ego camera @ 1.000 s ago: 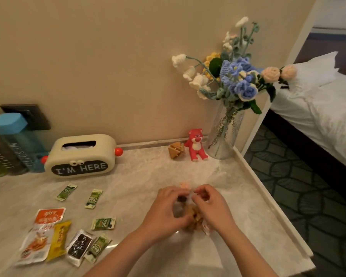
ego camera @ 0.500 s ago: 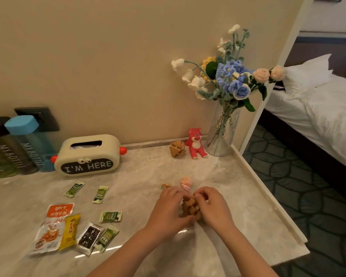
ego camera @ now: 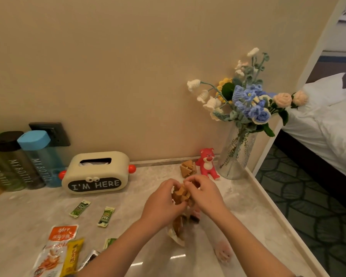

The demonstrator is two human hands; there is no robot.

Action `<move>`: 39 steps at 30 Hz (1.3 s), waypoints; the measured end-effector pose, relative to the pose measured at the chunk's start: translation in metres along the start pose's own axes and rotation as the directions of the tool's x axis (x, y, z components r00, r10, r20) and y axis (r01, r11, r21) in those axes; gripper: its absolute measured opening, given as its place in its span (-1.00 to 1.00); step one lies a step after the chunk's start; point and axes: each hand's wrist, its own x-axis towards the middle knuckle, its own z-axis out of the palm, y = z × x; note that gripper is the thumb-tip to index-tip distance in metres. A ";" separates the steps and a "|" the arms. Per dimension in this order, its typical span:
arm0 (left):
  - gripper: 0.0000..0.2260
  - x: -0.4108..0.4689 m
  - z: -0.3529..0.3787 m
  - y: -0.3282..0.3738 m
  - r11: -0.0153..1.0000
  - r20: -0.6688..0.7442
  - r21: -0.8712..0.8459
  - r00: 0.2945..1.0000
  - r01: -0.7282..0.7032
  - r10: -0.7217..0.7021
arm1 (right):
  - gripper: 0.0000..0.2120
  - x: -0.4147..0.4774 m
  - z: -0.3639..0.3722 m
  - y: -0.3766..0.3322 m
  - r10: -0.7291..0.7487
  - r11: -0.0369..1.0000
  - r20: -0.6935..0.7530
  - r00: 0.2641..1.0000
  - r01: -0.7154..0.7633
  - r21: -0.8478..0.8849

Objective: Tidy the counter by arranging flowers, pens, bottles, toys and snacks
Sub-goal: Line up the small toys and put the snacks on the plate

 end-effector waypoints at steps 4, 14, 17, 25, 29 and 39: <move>-0.60 0.030 0.000 -0.011 0.995 -0.008 -0.050 0.996 0.088 -0.089 | -0.89 0.033 0.013 0.005 0.026 0.998 0.051 0.998 -0.029 0.051; -0.42 0.106 0.009 -0.054 0.986 -0.092 0.005 0.982 0.169 -0.167 | -0.43 0.095 0.033 0.047 0.104 0.990 0.090 0.991 -0.095 -0.106; -0.47 0.117 0.014 -0.061 0.990 -0.098 -0.005 0.985 0.140 -0.140 | -0.42 0.104 0.036 0.054 0.051 0.963 0.145 0.988 -0.010 -0.270; -0.65 0.141 0.025 -0.064 0.996 -0.128 -0.045 0.988 0.080 -0.085 | -0.34 0.123 0.035 0.058 0.081 0.957 0.105 0.991 -0.048 -0.286; -0.63 0.147 0.032 -0.062 0.994 -0.135 -0.067 0.986 0.089 -0.097 | -0.34 0.122 0.036 0.060 0.063 0.969 0.103 0.993 -0.036 -0.243; -0.50 0.099 0.030 -0.044 0.987 -0.102 -0.148 0.991 0.068 -0.083 | -0.66 0.078 0.017 0.063 0.074 0.989 0.094 0.993 -0.061 -0.135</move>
